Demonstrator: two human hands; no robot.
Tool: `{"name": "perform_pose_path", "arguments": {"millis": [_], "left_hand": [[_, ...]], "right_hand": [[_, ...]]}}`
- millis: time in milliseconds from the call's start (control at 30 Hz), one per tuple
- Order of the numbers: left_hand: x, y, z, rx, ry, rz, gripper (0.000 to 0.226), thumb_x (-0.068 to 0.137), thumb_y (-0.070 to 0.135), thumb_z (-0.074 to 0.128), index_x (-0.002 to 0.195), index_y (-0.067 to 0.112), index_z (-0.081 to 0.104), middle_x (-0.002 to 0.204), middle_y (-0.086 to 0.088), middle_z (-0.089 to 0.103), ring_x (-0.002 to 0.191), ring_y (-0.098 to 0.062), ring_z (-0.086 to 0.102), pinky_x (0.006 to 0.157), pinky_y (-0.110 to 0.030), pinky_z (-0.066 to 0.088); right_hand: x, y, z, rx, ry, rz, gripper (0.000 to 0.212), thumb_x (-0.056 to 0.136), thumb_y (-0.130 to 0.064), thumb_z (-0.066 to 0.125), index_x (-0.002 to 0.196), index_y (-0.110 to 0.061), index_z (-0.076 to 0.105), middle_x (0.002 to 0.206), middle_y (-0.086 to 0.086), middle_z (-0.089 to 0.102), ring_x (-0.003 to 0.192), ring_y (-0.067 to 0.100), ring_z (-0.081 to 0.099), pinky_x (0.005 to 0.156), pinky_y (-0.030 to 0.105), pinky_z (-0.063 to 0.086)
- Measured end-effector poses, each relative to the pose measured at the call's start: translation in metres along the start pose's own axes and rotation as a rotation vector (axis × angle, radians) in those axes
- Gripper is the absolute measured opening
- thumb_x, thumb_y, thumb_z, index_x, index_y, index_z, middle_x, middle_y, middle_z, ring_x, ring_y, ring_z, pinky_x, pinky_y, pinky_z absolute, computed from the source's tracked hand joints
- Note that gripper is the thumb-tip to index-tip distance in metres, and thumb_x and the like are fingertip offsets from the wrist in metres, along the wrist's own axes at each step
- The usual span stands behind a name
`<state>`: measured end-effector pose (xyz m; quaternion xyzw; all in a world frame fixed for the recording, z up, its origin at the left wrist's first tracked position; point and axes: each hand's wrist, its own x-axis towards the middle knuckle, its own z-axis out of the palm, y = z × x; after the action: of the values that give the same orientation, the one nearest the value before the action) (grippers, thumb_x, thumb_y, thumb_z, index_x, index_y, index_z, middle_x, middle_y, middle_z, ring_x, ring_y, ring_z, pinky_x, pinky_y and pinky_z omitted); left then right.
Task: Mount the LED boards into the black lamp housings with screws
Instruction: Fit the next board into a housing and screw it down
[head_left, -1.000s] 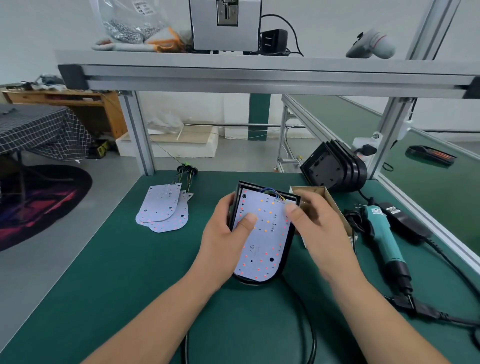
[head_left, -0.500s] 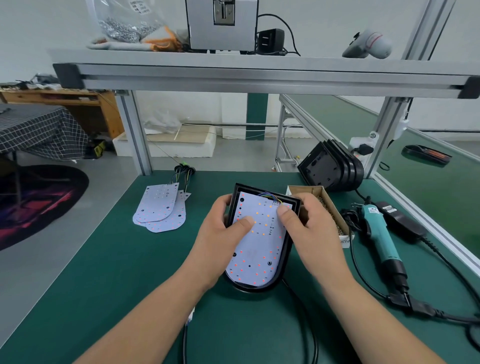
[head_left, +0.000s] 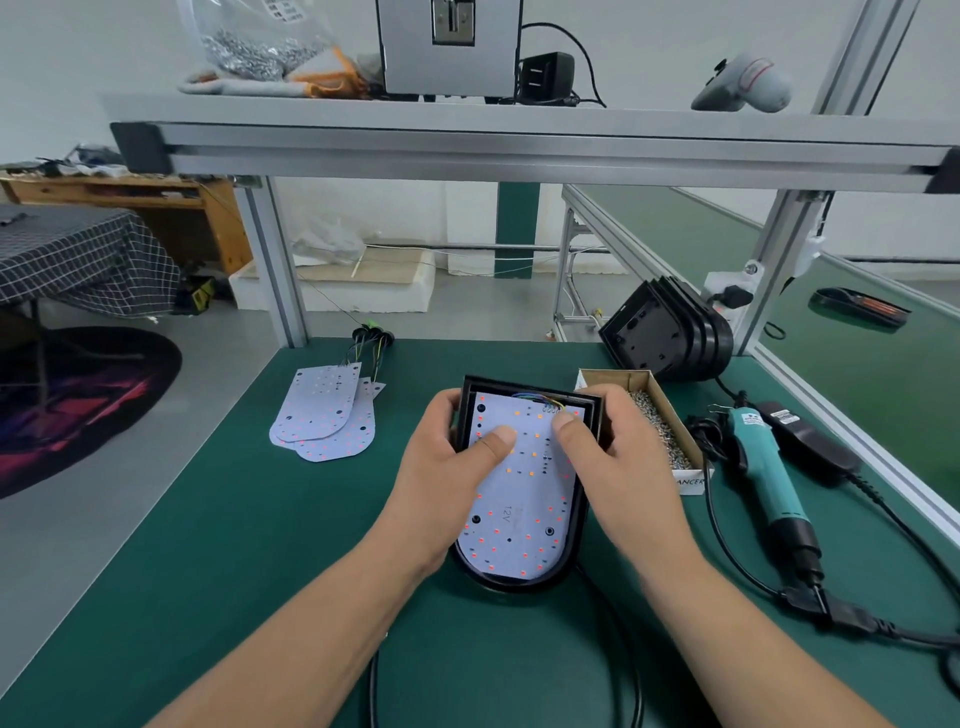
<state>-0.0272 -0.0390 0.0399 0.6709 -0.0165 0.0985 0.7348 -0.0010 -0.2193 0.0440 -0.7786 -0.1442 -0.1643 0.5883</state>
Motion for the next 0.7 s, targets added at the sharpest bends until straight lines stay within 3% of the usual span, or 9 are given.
{"name": "perform_pose_path", "arguments": {"millis": [167,233,300,367,467,567,633,700], "left_hand": [[-0.001,0.007,0.000,-0.010,0.000,-0.026,0.034,0.090,0.032,0.077,0.121,0.021,0.069,0.115,-0.002,0.080,0.108,-0.028,0.076,0.096,-0.053,0.060],[0.001,0.010,-0.004,-0.068,0.015,-0.041,0.036,0.089,0.029,0.079,0.122,0.017,0.069,0.116,-0.007,0.079,0.107,-0.032,0.076,0.092,-0.050,0.063],[0.002,0.012,-0.005,-0.231,0.041,-0.110,0.042,0.088,0.026,0.083,0.124,0.011,0.068,0.120,-0.014,0.078,0.107,-0.034,0.076,0.086,-0.047,0.064],[0.003,0.016,-0.007,-0.403,0.068,-0.212,0.047,0.085,0.032,0.080,0.125,0.007,0.070,0.121,-0.017,0.077,0.102,-0.034,0.076,0.081,-0.045,0.064],[0.006,0.021,-0.011,-0.542,0.073,-0.331,0.058,0.078,0.042,0.076,0.124,0.006,0.073,0.111,-0.015,0.078,0.090,-0.030,0.078,0.071,-0.040,0.063],[0.010,0.020,-0.016,-0.571,0.091,-0.332,0.054,0.078,0.045,0.075,0.118,0.008,0.075,0.103,-0.012,0.079,0.085,-0.028,0.078,0.066,-0.038,0.063],[0.011,0.019,-0.019,-0.577,0.095,-0.336,0.044,0.079,0.046,0.075,0.106,0.011,0.082,0.100,-0.012,0.079,0.082,-0.028,0.078,0.064,-0.037,0.063],[0.011,0.019,-0.020,-0.591,0.074,-0.349,0.037,0.084,0.048,0.074,0.093,0.014,0.085,0.094,-0.010,0.080,0.076,-0.026,0.078,0.061,-0.034,0.062]], "right_hand": [[0.001,-0.004,0.004,-0.035,0.022,-0.061,0.009,0.095,-0.037,0.063,0.104,-0.034,0.065,0.086,-0.016,0.068,0.074,0.003,0.058,0.064,0.012,0.043],[0.001,-0.007,0.005,0.124,-0.053,-0.079,0.017,0.100,-0.042,0.061,0.113,-0.033,0.067,0.095,-0.009,0.072,0.085,0.007,0.063,0.074,0.018,0.050],[0.002,-0.007,0.005,0.407,-0.077,0.041,0.035,0.104,-0.053,0.053,0.124,-0.028,0.067,0.095,0.002,0.070,0.086,0.015,0.063,0.077,0.031,0.053],[0.005,-0.005,0.003,0.460,-0.076,0.189,0.034,0.100,-0.048,0.058,0.125,-0.028,0.068,0.095,-0.001,0.071,0.085,0.016,0.064,0.079,0.034,0.052],[0.001,0.003,-0.003,-0.076,-0.318,0.134,0.026,0.094,-0.029,0.072,0.119,-0.029,0.066,0.109,-0.008,0.070,0.099,0.013,0.065,0.097,0.040,0.052],[-0.011,0.000,-0.002,-0.590,-0.465,-0.055,0.037,0.087,-0.053,0.065,0.117,-0.032,0.059,0.110,-0.013,0.055,0.087,0.010,0.057,0.086,0.036,0.050],[-0.014,-0.005,-0.004,-0.585,-0.499,-0.047,0.046,0.083,-0.064,0.056,0.119,-0.036,0.057,0.107,-0.015,0.058,0.081,0.005,0.055,0.077,0.030,0.047],[-0.011,-0.006,-0.007,-0.514,-0.517,-0.004,0.035,0.088,-0.057,0.055,0.114,-0.034,0.059,0.085,-0.014,0.064,0.072,0.005,0.056,0.066,0.029,0.044]]}}
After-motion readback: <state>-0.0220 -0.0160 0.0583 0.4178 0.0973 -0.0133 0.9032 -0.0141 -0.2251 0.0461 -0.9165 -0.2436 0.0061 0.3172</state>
